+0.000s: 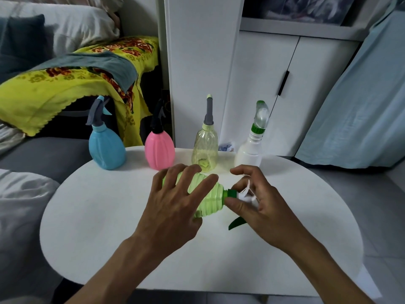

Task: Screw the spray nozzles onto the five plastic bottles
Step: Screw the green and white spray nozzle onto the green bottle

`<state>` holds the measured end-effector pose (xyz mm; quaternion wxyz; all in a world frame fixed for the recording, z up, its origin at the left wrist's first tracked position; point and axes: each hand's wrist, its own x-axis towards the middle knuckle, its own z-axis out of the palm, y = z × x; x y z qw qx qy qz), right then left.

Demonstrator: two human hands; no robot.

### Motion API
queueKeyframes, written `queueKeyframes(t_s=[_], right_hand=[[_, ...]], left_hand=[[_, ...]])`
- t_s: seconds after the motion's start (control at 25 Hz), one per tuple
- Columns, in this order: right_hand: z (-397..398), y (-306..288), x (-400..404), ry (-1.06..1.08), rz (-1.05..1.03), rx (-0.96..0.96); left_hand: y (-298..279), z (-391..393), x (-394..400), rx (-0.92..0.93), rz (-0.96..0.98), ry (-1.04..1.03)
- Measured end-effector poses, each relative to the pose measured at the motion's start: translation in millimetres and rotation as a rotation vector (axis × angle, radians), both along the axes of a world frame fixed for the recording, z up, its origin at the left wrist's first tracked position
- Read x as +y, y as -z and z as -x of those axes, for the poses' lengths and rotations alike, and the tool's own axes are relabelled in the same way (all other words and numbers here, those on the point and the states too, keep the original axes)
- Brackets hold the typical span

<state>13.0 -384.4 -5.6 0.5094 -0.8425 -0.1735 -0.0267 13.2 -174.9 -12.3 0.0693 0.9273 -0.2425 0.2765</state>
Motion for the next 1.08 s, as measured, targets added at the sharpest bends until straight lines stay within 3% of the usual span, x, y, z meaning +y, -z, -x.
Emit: queueKeyframes(t_s=[0.32,0.4,0.44,0.52,0.6,0.72,0.84,0.92,1.08], right_hand=[[4.7,-7.0,1.4,0.090,0.057,-0.036],[4.1,-17.1,-3.7,0.137,0.033,0.063],[1.9,-23.5,-10.0,0.140,-0.091,0.192],[-1.7,-36.3,-23.6,0.044,-0.615,0.526],[1.3,-42.2,-24.4,-0.193,-1.002,0.641],[8.6,-24.6,-5.1,-0.363,-1.066,0.567],[8.9,-19.7,2.1,-0.363,-1.126,0.505],[7.0,-23.4,2.2,-0.330,-1.093,0.469],[6.5,-29.5,9.1,-0.139,-1.000,0.362]], left_hand=[[6.6,0.4,0.0,0.093,0.071,0.057],[6.4,2.1,-1.5,0.146,0.135,0.112],[3.9,2.7,-1.2,0.193,0.195,0.131],[-3.4,5.4,-2.3,0.415,0.449,0.190],[-9.8,5.9,-6.9,0.838,0.845,0.382],[-14.4,12.8,-16.6,1.344,1.262,0.652],[-8.5,13.2,-19.2,1.619,1.468,0.712],[-5.9,12.7,-19.1,1.642,1.498,0.726],[-7.5,11.2,-24.1,1.428,1.495,0.650]])
